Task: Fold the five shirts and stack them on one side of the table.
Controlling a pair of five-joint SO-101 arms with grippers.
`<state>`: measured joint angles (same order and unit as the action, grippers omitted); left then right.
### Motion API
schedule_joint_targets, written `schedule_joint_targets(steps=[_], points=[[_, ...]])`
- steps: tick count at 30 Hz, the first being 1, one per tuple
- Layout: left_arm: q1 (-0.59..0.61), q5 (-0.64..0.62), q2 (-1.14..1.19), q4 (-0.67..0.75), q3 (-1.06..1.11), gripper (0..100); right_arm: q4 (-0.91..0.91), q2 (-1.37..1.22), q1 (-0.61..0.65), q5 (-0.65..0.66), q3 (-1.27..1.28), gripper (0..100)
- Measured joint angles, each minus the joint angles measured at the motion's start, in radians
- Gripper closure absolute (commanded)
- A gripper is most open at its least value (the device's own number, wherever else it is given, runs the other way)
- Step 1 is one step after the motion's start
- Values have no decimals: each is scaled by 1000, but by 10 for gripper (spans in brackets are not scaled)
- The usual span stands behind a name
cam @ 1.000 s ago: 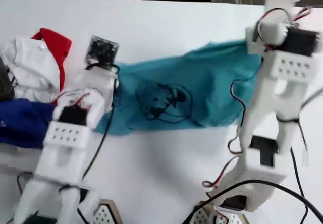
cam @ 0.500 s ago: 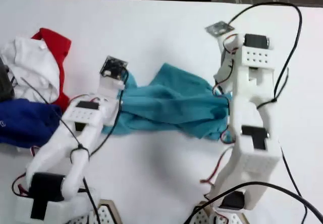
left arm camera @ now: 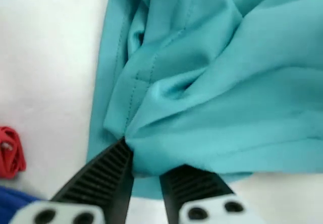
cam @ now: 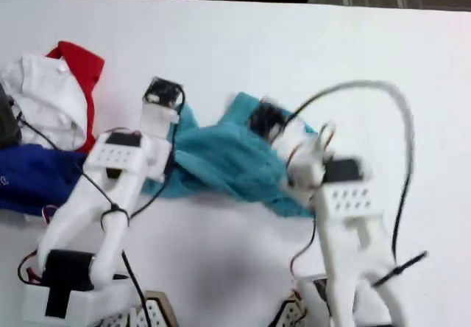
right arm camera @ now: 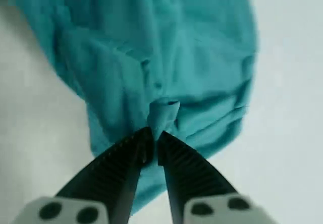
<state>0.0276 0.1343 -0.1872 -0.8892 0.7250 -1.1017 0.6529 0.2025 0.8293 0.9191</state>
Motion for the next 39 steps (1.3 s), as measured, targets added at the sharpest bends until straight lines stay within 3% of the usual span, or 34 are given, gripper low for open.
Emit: schedule_joint_targets(steps=[3, 9, 19, 26, 39], points=[[0, 0, 0, -95, -32, 974, 44, 57, 0, -3, 153, 951], [0, 0, 0, -164, -34, 974, 41, 98, -80, -3, 176, 729], [0, 0, 0, -167, -46, 974, -109, 100, -187, -3, -75, 744], [0, 0, 0, -167, -48, 974, -121, 87, -192, 2, -23, 744], [0, 0, 0, -167, -48, 974, -141, -98, -230, 238, 12, 745]])
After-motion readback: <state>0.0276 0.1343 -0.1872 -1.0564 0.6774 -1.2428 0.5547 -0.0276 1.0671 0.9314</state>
